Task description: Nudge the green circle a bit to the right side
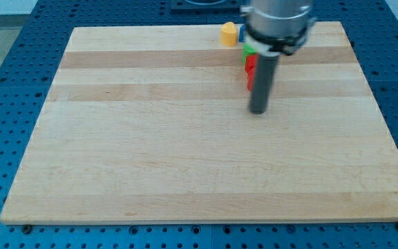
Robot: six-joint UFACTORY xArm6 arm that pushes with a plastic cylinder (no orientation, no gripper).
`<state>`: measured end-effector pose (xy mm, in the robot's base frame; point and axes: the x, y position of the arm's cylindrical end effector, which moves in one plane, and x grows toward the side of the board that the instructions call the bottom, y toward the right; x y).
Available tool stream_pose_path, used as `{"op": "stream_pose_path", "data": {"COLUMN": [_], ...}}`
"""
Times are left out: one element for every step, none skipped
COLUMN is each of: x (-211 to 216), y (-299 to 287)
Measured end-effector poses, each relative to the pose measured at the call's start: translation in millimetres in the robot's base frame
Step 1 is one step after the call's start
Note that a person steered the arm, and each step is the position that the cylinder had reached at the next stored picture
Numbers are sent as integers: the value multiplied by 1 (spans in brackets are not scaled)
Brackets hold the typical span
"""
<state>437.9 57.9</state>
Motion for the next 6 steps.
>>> {"op": "stream_pose_path", "data": {"x": [2, -55, -118, -138, -166, -180], "y": [-107, -164, -149, -108, -84, -50]}}
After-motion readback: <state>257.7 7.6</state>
